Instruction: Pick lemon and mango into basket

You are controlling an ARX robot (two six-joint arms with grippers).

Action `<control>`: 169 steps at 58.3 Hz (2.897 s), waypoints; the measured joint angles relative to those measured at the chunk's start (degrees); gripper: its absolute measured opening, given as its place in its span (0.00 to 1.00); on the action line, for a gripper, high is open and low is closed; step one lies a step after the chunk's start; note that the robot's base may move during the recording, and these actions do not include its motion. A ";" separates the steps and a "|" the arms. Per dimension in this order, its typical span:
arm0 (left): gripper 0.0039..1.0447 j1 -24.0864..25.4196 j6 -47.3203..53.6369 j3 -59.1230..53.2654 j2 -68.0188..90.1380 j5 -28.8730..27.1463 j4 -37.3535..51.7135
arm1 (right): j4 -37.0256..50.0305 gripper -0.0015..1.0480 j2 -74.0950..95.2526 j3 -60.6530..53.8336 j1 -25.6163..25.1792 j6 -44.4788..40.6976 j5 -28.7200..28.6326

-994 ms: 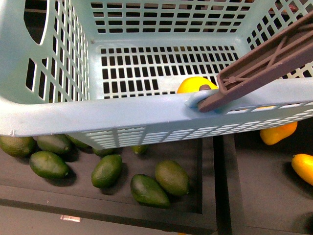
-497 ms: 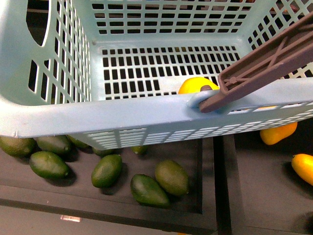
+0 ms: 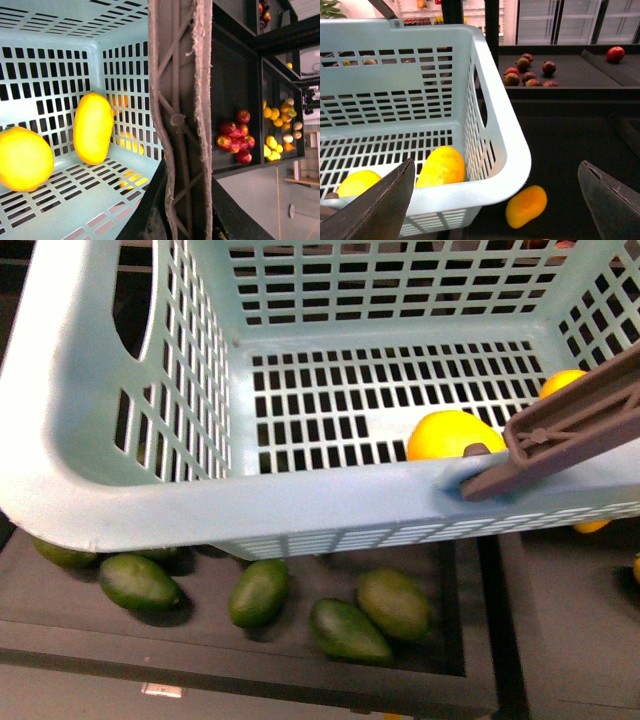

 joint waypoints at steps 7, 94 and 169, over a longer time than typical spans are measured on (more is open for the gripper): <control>0.07 0.00 -0.59 0.00 0.00 0.04 0.00 | 0.00 0.92 -0.04 0.02 0.00 -0.02 -0.04; 0.07 0.33 -2.29 -0.42 -0.17 -9.11 2.03 | -0.07 0.92 -0.13 -0.04 -0.13 0.00 -0.35; 0.07 15.87 -44.57 34.77 47.01 -32.09 4.94 | -0.07 0.92 -0.11 -0.04 -0.13 0.00 -0.22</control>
